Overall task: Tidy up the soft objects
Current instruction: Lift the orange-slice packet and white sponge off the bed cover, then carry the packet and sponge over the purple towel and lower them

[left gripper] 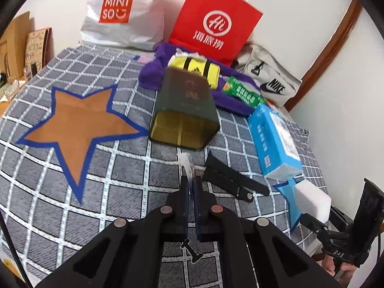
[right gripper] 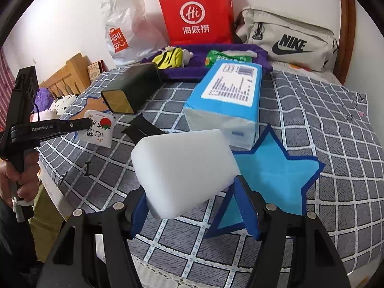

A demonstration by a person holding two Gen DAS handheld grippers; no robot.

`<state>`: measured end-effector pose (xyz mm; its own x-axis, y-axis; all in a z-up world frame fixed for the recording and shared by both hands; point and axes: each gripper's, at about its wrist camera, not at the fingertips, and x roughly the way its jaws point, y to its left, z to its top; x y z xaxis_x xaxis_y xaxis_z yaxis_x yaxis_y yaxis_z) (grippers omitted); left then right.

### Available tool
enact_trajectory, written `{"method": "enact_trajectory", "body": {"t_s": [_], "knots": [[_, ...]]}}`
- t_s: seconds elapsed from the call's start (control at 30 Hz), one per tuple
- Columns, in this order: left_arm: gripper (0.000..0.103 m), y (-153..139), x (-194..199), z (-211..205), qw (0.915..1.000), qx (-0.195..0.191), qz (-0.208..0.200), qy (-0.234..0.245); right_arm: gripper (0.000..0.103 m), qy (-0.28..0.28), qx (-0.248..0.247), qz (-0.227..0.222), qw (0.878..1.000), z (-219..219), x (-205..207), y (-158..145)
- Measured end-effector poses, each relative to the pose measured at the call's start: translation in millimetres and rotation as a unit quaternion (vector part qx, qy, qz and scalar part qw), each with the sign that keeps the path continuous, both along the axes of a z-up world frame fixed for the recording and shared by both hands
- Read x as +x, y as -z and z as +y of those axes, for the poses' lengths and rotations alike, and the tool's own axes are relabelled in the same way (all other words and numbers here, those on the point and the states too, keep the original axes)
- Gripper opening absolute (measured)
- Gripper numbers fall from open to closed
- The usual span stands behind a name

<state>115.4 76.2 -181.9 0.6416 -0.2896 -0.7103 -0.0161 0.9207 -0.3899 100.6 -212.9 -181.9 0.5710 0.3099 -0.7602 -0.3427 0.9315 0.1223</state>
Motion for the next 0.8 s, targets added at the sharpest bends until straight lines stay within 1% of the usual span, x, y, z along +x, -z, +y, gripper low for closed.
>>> {"method": "enact_trajectory", "body": {"t_s": [0.37,0.57,0.8], "knots": [[0.004,-53,-2,-8,0.9986,0.006,-0.051,0.011,0.065,-0.003,0.006,-0.040,0.999,1,8,-41],[0.004,-73,7,-9,0.9982,0.019,-0.057,0.007,0.065,-0.004,0.015,-0.055,0.998,1,26,-65],[0.004,-85,29,-7,0.9980,0.030,-0.055,0.000,0.065,-0.001,0.016,-0.075,0.997,2,57,-89]]}}
